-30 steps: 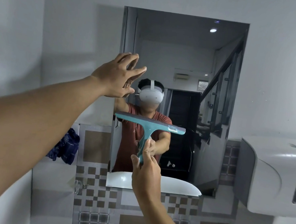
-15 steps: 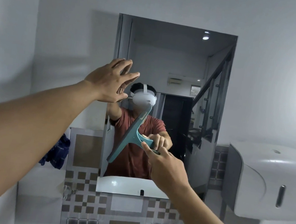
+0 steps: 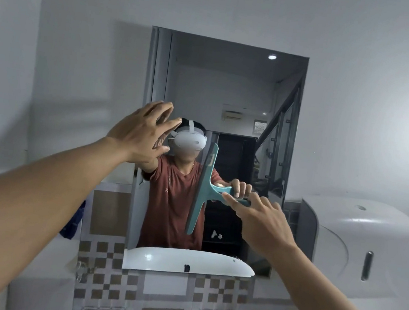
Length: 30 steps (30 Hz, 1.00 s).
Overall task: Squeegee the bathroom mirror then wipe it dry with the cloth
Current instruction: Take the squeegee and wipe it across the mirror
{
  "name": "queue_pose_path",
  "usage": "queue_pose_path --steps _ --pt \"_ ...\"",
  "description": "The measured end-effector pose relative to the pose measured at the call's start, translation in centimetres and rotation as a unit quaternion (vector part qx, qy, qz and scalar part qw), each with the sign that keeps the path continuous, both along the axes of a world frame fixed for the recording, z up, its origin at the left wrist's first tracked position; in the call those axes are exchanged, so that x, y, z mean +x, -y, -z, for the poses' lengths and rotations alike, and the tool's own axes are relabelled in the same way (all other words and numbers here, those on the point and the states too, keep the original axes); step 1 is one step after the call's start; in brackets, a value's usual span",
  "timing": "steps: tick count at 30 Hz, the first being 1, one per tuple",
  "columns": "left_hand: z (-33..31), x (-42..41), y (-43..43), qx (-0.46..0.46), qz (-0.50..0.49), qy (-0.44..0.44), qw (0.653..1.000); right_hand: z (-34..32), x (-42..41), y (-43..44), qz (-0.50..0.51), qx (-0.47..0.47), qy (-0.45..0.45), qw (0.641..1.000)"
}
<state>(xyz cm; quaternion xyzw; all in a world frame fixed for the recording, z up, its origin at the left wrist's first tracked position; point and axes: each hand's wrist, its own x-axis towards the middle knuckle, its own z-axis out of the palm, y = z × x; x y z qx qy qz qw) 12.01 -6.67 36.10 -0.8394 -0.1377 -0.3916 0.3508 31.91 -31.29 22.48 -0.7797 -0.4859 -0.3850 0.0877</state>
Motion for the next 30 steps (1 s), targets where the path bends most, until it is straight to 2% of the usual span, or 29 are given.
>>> queue_pose_path --steps 7,10,16,25,30 --pt "2.7 0.7 0.0 -0.04 0.007 0.011 0.999 -0.1 1.5 1.3 0.006 0.024 0.002 1.0" --pt "2.9 0.8 -0.1 -0.038 0.016 0.025 0.999 -0.3 3.0 2.6 0.021 0.065 -0.041 0.997" --pt "4.2 0.9 0.0 -0.06 0.043 0.062 0.995 1.1 4.5 4.1 0.044 0.084 -0.115 0.989" --pt "4.8 1.1 0.1 -0.083 0.057 0.068 0.993 1.7 4.3 3.8 0.052 0.1 -0.121 0.986" --pt "5.0 1.2 0.0 -0.077 0.064 0.071 0.992 3.4 3.7 3.9 0.036 0.156 -0.212 0.964"
